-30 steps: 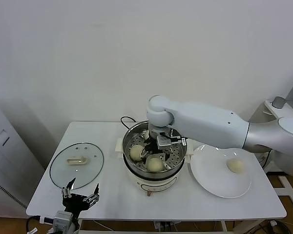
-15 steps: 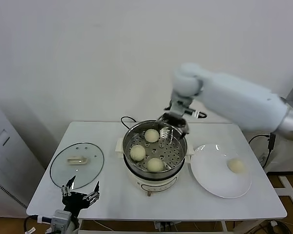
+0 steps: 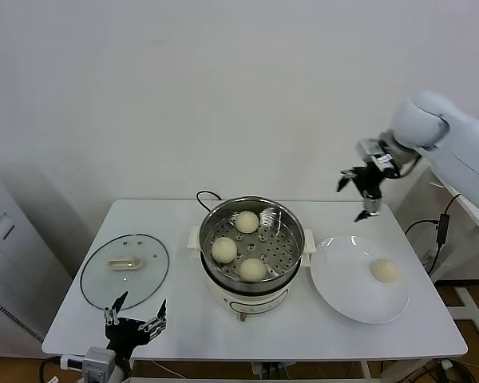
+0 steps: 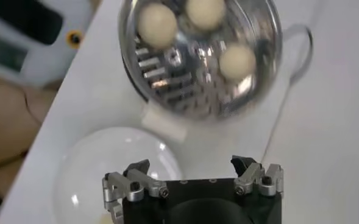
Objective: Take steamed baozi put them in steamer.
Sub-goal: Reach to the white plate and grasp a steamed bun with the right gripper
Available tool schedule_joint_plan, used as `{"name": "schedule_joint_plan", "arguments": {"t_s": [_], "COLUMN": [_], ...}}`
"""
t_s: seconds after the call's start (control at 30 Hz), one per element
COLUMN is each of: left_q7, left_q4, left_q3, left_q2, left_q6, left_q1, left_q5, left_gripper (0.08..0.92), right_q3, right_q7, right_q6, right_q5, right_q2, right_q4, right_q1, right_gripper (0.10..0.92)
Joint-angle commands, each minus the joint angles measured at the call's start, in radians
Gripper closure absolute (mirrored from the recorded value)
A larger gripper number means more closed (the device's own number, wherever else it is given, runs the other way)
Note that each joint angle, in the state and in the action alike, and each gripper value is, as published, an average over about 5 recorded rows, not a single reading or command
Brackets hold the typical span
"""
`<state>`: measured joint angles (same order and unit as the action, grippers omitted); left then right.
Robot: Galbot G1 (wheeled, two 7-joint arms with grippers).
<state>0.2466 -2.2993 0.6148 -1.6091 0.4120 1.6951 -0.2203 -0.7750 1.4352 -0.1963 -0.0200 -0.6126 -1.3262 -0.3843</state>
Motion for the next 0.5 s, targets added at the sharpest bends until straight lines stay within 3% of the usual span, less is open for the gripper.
{"name": "schedule_joint_plan", "arguments": {"t_s": [0.03,0.2,0.5], "left_q7": [0.001,0.002,0.002], "left_q4": [-0.002,-0.001,-0.001], "left_q3": [-0.001,-0.001,0.002], "left_q2": [-0.025,-0.023,-0.027], "left_q6": [0.000,0.003,0.002], "left_q1": [0.015,0.022,0.038], "left_q5": [0.031,0.032,0.024], "left_gripper": [0.177,0.177,0.177], "right_q3": [0.311,0.365,0.432], "right_q7": [-0.011,-0.040,-0.072], "right_q6": [-0.049,0.053,0.114], "right_q5": [-0.231,-0.344,-0.407], "right_q2": [0.105,0.044,-0.064], "right_q4": [0.046,0.105,0.228], "right_q1": [0.372,0.453,0.551], "right_gripper": [0.203,0.203,0.203]}}
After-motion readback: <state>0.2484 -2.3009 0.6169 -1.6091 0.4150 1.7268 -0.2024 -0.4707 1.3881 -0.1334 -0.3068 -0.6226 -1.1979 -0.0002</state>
